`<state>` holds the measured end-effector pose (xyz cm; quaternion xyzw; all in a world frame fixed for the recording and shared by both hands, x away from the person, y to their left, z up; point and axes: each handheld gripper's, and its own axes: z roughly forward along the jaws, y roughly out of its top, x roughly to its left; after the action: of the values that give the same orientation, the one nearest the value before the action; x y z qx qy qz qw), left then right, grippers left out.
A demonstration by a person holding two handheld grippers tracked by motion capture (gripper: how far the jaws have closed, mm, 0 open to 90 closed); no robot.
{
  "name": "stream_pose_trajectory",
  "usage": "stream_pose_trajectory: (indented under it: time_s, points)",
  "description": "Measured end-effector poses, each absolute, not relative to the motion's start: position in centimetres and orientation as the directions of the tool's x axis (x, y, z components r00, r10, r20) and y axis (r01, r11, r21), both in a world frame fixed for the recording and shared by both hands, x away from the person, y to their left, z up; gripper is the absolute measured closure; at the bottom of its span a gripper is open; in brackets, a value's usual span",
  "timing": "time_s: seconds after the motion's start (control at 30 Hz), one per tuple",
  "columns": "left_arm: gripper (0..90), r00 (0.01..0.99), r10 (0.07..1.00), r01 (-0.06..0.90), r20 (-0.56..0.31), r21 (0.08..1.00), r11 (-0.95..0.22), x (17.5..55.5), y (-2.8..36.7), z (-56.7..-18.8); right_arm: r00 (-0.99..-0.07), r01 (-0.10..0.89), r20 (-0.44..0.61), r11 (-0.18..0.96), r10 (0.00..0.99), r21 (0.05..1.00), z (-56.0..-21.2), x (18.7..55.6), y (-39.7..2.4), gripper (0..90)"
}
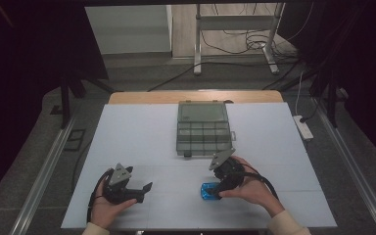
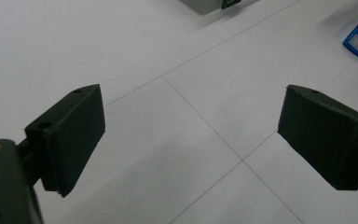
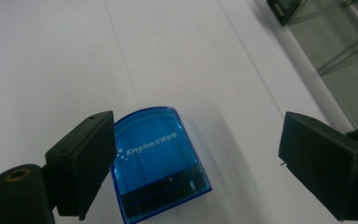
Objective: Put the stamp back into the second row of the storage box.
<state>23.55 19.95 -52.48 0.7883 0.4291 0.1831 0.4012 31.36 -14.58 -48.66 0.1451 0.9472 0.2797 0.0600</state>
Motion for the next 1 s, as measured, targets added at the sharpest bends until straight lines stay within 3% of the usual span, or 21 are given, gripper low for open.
stream_pose_trajectory:
  time_s: [0.6, 0.87, 1.0]
  points:
    - [8.2, 0.568, 0.821, 0.527, -0.056, 0.791, -0.311, 23.5, 19.9, -52.4, -0.978, 0.176, -0.026, 0.885, 0.207, 0.431, -51.5, 30.5, -13.2, 15.8]
    - [8.3, 0.568, 0.821, 0.527, -0.056, 0.791, -0.312, 23.5, 19.9, -52.4, -0.985, 0.140, -0.027, 0.884, 0.170, 0.445, -51.0, 30.1, -13.5, 34.9]
    - [8.4, 0.568, 0.821, 0.527, -0.056, 0.791, -0.310, 23.5, 19.9, -52.4, -0.987, 0.133, -0.018, 0.885, 0.158, 0.445, -51.0, 30.1, -13.6, 39.3]
